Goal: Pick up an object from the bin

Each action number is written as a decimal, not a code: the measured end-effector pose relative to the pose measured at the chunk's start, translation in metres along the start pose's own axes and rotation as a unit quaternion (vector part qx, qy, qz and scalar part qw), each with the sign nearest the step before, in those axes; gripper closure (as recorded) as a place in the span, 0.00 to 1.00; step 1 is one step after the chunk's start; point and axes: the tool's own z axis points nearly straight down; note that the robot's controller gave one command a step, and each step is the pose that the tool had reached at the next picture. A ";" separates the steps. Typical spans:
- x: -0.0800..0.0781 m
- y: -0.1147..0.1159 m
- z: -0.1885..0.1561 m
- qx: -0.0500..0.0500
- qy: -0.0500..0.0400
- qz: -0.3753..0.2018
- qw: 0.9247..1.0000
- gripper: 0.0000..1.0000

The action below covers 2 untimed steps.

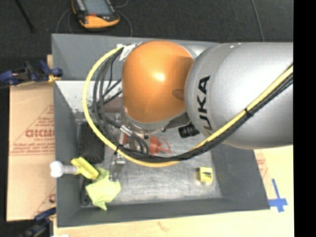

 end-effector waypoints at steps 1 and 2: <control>0.000 0.000 0.000 0.000 0.000 0.000 1.000 0.00; -0.018 0.011 0.016 -0.002 -0.002 0.042 0.999 0.00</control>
Offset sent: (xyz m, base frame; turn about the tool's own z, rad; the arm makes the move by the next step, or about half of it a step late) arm 0.0377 0.0234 -0.0429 0.1774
